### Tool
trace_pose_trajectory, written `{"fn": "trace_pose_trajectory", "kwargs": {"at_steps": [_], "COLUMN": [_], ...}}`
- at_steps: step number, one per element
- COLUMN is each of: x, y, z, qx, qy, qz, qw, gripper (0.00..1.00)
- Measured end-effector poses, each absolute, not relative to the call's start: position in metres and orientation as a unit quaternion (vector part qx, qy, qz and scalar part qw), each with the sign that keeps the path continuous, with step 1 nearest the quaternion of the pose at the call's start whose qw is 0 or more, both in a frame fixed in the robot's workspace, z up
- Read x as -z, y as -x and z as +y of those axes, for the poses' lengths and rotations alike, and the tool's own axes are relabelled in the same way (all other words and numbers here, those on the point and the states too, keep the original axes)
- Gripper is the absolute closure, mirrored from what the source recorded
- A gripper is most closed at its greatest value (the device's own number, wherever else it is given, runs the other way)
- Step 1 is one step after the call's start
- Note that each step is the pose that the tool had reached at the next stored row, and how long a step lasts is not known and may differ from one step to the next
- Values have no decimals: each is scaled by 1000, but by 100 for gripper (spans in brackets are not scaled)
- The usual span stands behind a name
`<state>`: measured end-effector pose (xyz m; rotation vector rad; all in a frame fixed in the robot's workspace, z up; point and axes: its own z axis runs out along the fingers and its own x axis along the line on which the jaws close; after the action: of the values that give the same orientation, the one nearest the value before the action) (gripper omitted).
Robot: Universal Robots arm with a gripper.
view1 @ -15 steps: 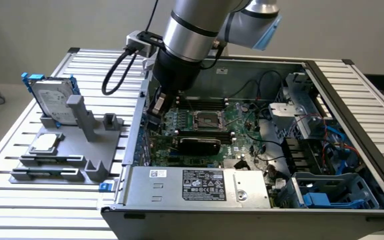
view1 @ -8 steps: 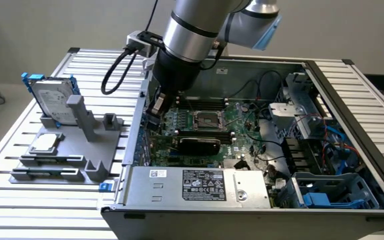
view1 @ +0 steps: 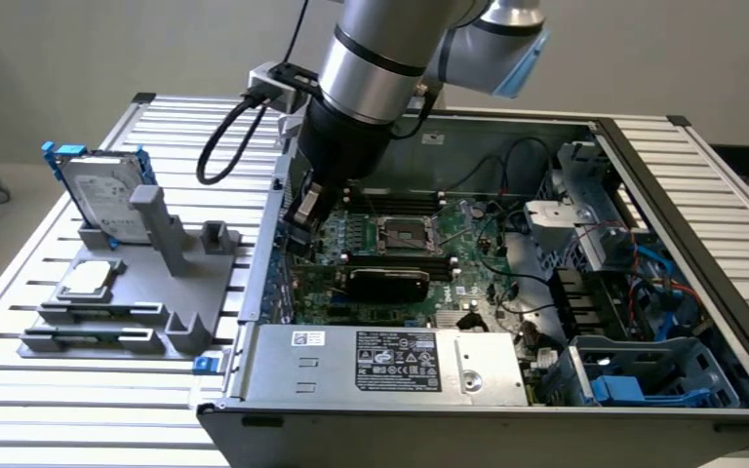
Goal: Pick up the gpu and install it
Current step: 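Press down on the gpu until it lock into place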
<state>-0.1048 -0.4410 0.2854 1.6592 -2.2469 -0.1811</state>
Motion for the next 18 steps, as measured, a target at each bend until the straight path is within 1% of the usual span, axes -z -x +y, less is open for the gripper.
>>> {"fn": "trace_pose_trajectory", "kwargs": {"at_steps": [7,15,16,18], "x": [-284,-287,-287,-287], "y": [103,87,86,85], "z": [-441,-441,-441,-441], "qx": [64,63,62,53], "qy": [-576,-575,-576,-577], "qz": [-797,-797,-797,-800], "qw": [172,172,170,159], "gripper": [89,89,89,89]}}
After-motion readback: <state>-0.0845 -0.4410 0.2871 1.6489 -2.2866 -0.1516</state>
